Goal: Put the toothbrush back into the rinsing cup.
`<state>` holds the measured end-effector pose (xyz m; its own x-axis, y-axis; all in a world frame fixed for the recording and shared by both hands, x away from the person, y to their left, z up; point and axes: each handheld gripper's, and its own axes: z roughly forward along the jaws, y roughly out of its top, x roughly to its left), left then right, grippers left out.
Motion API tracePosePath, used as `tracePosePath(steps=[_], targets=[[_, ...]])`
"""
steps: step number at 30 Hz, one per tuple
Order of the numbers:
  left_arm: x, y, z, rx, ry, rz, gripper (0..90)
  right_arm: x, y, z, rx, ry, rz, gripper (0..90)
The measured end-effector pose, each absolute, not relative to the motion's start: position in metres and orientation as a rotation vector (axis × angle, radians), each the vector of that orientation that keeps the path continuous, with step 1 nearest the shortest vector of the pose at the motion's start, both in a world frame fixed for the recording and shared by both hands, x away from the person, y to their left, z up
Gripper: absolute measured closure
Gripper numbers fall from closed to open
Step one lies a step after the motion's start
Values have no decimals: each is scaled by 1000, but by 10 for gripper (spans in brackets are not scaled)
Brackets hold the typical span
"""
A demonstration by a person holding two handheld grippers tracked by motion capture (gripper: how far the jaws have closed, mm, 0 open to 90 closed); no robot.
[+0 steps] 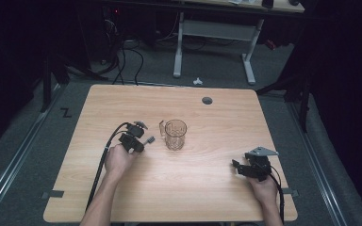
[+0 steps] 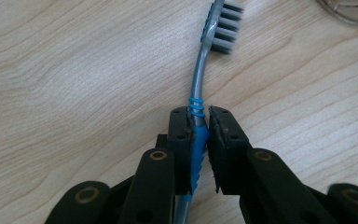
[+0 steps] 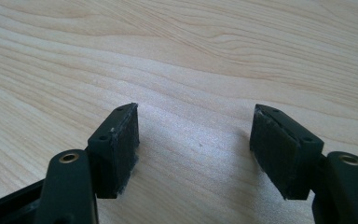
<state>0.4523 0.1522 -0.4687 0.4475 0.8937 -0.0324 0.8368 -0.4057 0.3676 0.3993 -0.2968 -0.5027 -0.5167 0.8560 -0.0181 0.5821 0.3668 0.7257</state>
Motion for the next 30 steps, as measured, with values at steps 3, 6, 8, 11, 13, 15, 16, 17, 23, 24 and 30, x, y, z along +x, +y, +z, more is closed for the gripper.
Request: tracePosePath(steps=[3, 6, 8, 11, 13, 15, 16, 17, 23, 24, 30], targets=[[452, 153, -466, 2357, 1471, 242, 792, 399, -297, -503, 1252, 2240, 949, 333], [450, 155, -463, 2354, 1471, 258, 792, 399, -297, -503, 1252, 2240, 949, 333], [448, 157, -459, 2342, 1470, 270, 792, 399, -297, -503, 1252, 2240, 949, 333], [446, 159, -454, 2321, 1457, 276, 792, 399, -297, -503, 1251, 2241, 949, 333], [445, 159, -451, 2311, 1453, 278, 792, 399, -297, -503, 1251, 2240, 949, 333], [443, 160, -448, 2308, 1448, 281, 792, 399, -297, -503, 1252, 2240, 949, 333], [442, 160, -447, 2307, 1445, 285, 792, 399, -297, -503, 1251, 2240, 949, 333], [441, 161, -446, 2300, 1446, 290, 792, 399, -297, -503, 1251, 2240, 949, 333], [437, 164, -439, 2267, 1431, 293, 792, 399, -297, -503, 1252, 2240, 949, 333], [437, 164, -438, 2263, 1429, 296, 792, 399, -297, -503, 1252, 2240, 949, 333], [432, 167, -430, 2212, 1413, 295, 792, 399, -297, -503, 1251, 2240, 949, 333]])
